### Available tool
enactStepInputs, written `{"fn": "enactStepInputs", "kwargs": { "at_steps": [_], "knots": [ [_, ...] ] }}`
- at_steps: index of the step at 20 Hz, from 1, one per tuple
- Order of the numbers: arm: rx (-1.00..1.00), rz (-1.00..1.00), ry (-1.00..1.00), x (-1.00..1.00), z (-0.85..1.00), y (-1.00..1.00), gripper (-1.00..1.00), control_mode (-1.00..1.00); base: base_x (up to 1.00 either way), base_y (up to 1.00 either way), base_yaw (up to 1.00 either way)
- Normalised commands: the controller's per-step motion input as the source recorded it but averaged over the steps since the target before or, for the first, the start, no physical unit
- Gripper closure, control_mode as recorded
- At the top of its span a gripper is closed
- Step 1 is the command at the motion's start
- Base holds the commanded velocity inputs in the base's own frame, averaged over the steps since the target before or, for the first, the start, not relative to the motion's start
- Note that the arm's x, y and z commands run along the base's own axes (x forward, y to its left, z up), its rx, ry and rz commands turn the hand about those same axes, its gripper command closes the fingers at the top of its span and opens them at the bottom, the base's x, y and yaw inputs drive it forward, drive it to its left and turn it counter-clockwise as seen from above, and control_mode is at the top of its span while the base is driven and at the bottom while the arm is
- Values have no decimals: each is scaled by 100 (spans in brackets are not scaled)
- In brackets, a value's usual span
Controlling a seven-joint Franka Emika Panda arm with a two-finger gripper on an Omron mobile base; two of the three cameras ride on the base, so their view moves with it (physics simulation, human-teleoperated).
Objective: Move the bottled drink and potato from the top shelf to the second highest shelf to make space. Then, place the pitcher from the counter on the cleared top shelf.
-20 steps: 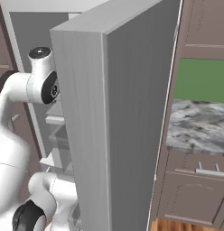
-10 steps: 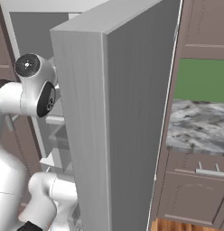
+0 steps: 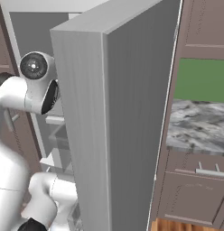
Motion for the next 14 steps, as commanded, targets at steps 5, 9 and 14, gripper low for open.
{"fn": "enactStepInputs", "kwargs": {
  "at_steps": [5,9,14],
  "knots": [
    [0,4,0,17,45,27,-100,-100,0,0,0],
    [-4,3,6,34,14,31,-100,-100,0,0,0],
    [-2,0,12,46,0,7,-100,-100,0,0,0]
  ]
}}
